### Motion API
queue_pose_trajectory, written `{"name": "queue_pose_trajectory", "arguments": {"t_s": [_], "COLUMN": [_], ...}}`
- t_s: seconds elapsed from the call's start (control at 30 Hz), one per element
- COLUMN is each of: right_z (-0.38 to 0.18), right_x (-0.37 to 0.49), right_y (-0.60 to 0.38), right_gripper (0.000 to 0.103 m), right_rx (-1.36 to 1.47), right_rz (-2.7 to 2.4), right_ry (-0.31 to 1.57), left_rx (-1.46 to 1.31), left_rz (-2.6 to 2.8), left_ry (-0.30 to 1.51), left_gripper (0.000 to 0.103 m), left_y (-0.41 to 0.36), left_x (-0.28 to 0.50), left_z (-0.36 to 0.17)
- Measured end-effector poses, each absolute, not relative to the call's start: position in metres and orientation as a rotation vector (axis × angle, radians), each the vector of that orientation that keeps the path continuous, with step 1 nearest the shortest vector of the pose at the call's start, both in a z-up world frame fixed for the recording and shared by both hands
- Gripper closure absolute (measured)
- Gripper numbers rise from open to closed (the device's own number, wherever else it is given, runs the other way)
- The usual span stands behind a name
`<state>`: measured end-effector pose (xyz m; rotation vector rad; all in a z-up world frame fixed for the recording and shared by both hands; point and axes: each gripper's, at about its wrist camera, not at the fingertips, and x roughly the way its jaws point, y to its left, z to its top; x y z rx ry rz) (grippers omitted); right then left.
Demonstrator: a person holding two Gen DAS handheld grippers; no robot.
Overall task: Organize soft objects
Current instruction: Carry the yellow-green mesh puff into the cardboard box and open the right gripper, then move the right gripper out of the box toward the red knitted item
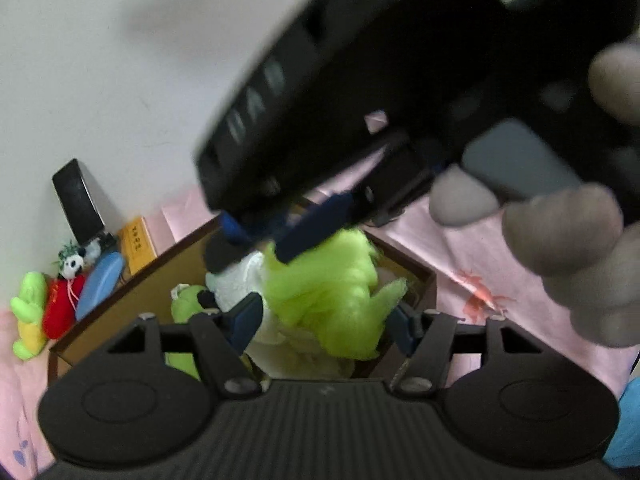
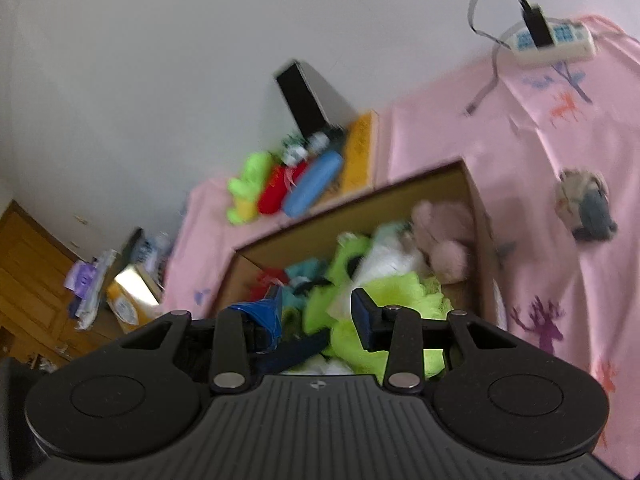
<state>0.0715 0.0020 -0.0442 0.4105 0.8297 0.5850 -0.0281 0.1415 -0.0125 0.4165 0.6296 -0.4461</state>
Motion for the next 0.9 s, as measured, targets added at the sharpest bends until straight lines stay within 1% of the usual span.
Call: {"name": "queue_pose_trajectory", "arguments": {"t_s": [0.03,0.1,0.37,0.57,0.73,0.9], "right_z": [-0.048,-0.054,-0.070,-0.071,-0.063,-0.057], "right_x": [0.073,0.073,0.078,0.078,0.071,0.064], "right_y": [0.002,0.000,-0.006,-0.002,-0.015,-0.023], "right_gripper": [0.085,0.087,0.088,0.087,0.085,0.083], "right_rx": [0.404,0.410,0.405,0.362,0.421,0.419], "right_rz": [0.567,0.545,0.411,0.415,0.456,0.458], "right_ry": [0.851,0.883,0.967,0.956,0.904,0.875], "left_rx": [0.411,0.395,0.237,0.104,0.144,0.180], "left_rz": [-0.452,-0.466,-0.520,-0.547,-0.543,-0.534], "left_ry": [0.631,0.641,0.738,0.801,0.762,0.747], "left_gripper": [0.039,0.039,0.038,0.038,0.038,0.038], "left_y": [0.143,0.145,0.164,0.178,0.180,0.170], "left_x": [-0.027,-0.023,0.008,0.023,0.011,0.000], "left_z": [-0.012,-0.013,-0.022,-0.028,-0.018,-0.014]}}
